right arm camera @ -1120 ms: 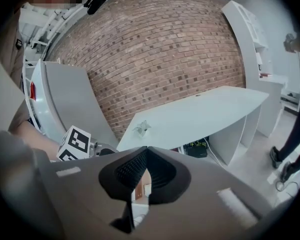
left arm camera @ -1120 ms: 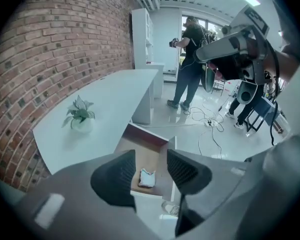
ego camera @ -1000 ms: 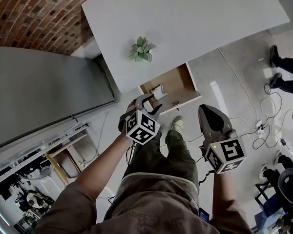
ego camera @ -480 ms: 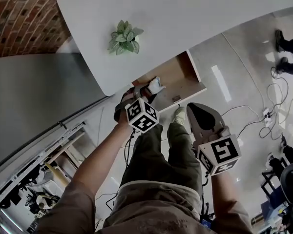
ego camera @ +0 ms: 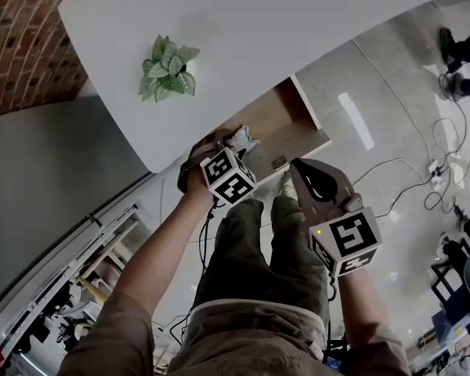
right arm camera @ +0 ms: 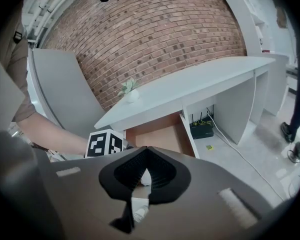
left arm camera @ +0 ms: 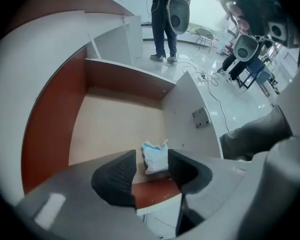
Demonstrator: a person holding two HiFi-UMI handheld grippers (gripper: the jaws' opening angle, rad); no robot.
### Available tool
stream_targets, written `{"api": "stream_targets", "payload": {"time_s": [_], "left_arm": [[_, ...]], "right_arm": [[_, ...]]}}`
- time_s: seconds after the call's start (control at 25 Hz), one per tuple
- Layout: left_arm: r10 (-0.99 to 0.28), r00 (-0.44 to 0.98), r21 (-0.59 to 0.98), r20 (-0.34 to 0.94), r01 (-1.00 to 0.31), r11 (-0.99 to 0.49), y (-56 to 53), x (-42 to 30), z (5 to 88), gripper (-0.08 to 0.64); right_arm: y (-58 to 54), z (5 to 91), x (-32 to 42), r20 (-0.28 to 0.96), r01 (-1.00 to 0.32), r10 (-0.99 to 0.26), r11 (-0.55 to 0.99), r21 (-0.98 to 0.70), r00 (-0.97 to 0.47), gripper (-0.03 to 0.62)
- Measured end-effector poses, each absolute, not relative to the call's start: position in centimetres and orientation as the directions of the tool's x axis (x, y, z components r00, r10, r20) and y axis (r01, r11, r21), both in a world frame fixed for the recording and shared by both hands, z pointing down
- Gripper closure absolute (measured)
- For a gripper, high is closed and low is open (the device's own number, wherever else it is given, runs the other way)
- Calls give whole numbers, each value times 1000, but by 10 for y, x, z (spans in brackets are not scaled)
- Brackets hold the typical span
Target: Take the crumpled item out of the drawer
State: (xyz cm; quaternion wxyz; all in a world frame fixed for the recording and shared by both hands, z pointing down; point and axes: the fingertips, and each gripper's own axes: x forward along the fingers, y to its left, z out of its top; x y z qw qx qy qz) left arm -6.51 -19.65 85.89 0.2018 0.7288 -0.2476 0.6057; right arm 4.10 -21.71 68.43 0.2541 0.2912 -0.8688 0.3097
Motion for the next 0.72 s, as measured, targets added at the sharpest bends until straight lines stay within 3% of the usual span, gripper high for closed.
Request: {"api": "stream_targets", "payload": {"time_s": [0.72], "left_arm": [[60,-58,40,996,-301,-953,-181,-49,925,362]], "right_arm": [[-208,726,82,668,-740,-377,533,-410,-641,565]]}}
